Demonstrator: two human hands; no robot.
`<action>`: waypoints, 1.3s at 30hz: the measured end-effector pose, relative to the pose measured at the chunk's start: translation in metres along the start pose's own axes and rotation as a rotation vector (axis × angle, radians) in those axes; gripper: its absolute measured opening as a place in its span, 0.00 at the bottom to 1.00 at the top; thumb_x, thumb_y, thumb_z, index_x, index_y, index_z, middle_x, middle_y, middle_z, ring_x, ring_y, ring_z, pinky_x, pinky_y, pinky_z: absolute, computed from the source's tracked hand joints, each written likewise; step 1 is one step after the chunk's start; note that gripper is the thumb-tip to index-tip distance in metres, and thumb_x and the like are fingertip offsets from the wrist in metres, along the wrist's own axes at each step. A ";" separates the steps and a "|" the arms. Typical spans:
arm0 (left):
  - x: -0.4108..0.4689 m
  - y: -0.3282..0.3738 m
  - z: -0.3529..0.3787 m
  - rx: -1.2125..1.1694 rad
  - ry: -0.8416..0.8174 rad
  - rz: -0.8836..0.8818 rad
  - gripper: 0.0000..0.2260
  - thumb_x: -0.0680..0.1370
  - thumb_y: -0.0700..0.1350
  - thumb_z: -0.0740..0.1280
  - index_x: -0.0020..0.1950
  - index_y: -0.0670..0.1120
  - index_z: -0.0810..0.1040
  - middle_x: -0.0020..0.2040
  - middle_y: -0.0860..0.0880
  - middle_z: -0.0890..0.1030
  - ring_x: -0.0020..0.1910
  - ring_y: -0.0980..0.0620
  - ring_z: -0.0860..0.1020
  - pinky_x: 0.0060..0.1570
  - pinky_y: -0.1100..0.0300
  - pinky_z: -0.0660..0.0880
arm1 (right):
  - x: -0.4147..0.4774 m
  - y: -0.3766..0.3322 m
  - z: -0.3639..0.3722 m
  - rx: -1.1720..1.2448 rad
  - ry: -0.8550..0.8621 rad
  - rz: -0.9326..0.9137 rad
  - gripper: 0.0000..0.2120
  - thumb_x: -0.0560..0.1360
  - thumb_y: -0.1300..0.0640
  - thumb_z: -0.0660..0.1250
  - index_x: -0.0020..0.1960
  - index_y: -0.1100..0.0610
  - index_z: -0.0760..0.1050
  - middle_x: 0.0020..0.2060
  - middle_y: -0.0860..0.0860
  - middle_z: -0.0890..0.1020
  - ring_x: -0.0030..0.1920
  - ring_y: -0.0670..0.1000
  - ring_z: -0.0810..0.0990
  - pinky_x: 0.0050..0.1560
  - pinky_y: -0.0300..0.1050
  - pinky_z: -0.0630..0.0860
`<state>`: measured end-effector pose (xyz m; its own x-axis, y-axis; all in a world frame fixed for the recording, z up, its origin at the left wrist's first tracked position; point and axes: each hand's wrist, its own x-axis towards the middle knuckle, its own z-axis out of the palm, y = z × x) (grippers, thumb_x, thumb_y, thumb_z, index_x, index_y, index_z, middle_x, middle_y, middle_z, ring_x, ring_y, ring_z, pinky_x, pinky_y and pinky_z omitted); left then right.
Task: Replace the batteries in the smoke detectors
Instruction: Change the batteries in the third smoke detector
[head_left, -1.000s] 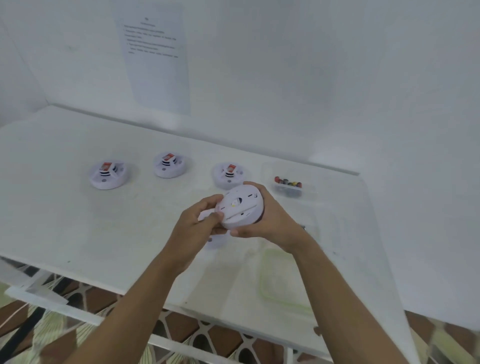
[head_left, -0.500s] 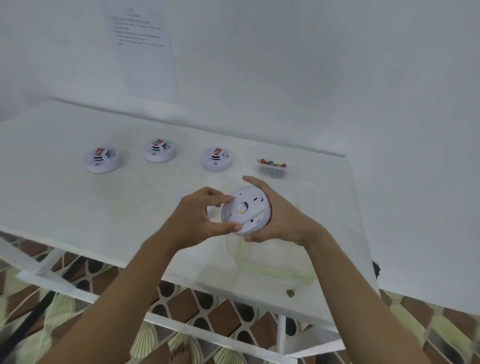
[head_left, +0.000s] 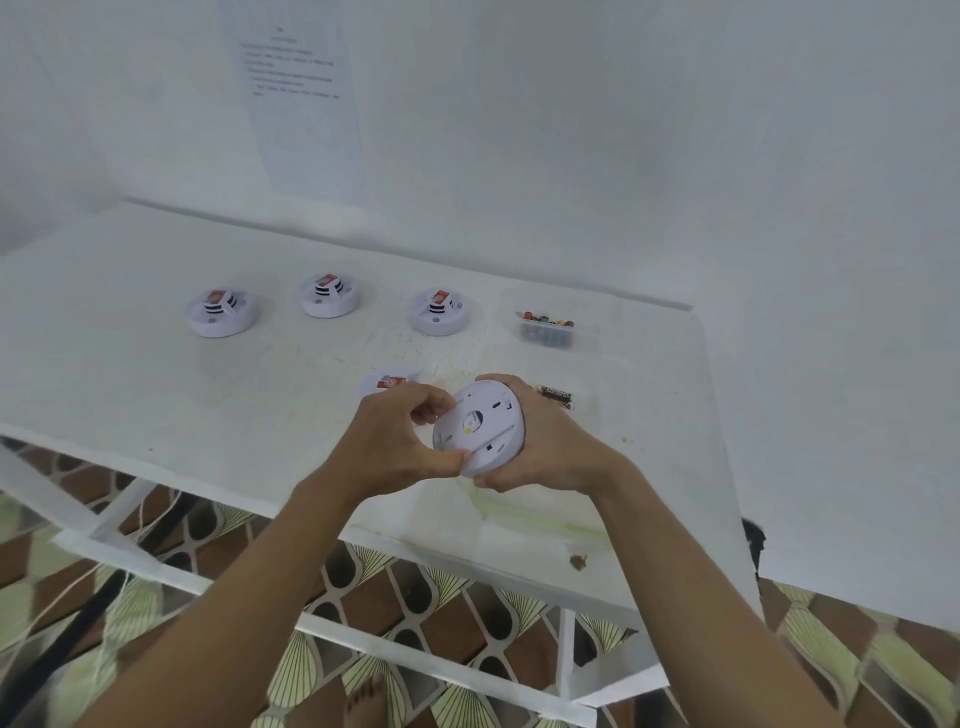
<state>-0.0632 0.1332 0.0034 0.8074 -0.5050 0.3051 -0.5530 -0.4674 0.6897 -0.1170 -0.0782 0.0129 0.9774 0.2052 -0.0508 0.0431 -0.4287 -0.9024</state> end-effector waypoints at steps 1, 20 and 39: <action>-0.001 -0.001 -0.001 -0.001 0.002 0.002 0.26 0.60 0.61 0.73 0.53 0.48 0.80 0.45 0.61 0.78 0.44 0.60 0.77 0.44 0.69 0.76 | 0.000 -0.001 0.002 -0.009 0.003 -0.003 0.45 0.62 0.70 0.80 0.72 0.54 0.63 0.61 0.46 0.74 0.58 0.39 0.76 0.51 0.34 0.77; -0.011 -0.039 -0.034 -0.029 0.177 -0.194 0.26 0.59 0.63 0.71 0.52 0.50 0.79 0.46 0.57 0.80 0.44 0.59 0.78 0.43 0.72 0.72 | 0.021 -0.001 0.013 -0.015 0.132 0.005 0.45 0.61 0.68 0.81 0.70 0.51 0.63 0.59 0.49 0.77 0.58 0.46 0.80 0.50 0.43 0.81; -0.011 -0.116 -0.049 0.512 0.103 -0.558 0.27 0.73 0.57 0.72 0.63 0.40 0.76 0.57 0.40 0.76 0.55 0.41 0.74 0.53 0.50 0.72 | 0.040 -0.003 0.021 0.149 0.217 0.002 0.43 0.62 0.67 0.82 0.70 0.50 0.65 0.59 0.46 0.79 0.58 0.46 0.81 0.46 0.45 0.82</action>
<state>0.0019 0.2287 -0.0481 0.9963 -0.0372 0.0774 -0.0637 -0.9241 0.3767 -0.0819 -0.0502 0.0051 0.9996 0.0040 0.0262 0.0262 -0.2910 -0.9564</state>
